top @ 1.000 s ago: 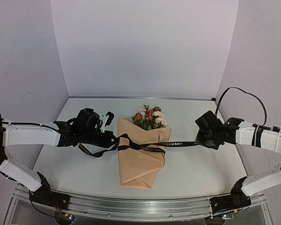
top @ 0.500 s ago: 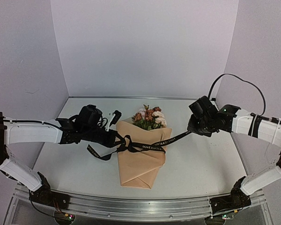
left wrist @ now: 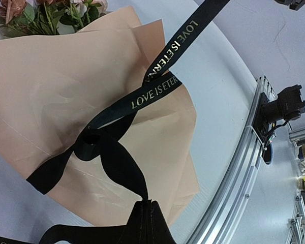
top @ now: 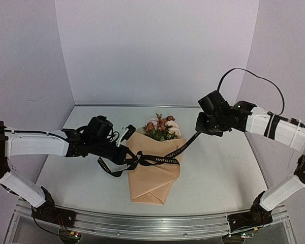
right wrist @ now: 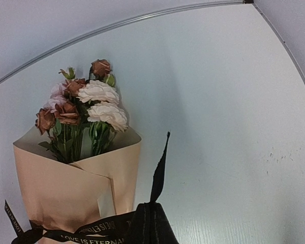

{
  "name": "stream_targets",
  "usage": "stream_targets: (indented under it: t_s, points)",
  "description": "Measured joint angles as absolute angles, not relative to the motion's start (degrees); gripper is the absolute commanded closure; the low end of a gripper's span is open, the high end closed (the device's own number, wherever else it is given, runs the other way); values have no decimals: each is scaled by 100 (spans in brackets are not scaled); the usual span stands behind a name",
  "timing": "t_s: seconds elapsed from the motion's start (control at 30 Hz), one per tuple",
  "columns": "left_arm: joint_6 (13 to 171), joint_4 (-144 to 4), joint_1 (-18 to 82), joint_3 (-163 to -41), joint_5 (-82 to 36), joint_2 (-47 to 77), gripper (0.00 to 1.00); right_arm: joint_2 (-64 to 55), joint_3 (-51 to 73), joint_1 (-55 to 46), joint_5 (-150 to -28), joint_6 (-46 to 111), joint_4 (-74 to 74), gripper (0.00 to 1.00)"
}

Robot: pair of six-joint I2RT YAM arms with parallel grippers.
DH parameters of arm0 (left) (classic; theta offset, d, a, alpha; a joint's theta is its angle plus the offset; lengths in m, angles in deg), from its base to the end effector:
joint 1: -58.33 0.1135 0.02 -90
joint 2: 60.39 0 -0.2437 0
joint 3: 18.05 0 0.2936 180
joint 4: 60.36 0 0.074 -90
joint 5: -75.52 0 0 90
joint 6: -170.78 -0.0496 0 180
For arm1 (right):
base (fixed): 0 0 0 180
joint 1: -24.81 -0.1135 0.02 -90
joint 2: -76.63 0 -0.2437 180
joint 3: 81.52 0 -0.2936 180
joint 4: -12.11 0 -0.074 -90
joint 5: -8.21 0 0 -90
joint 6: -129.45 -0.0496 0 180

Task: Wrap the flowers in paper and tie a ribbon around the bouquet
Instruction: Cross the ribbon over the folded bouquet.

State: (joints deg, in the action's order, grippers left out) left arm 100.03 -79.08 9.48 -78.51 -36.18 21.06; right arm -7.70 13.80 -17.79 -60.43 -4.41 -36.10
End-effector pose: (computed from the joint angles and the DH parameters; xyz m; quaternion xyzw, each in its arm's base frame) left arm 0.2167 -0.2758 0.1726 0.3044 0.8391 -0.3748 0.2504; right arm 0.2847 0.2373 0.2687 0.0767 0.9162 0.1160 0.3759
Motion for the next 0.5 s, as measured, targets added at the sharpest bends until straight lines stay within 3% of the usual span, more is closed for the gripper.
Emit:
stream_targets:
  t_s: [0.3, 0.5]
  points:
    - [9982, -7918, 947, -7851, -3760, 2112, 100, -829, 498, -2159, -6294, -57, -3842, 100]
    - [9864, -7975, 903, -7862, -4012, 2296, 100, -1762, -602, -2200, -6775, 334, -3829, 100]
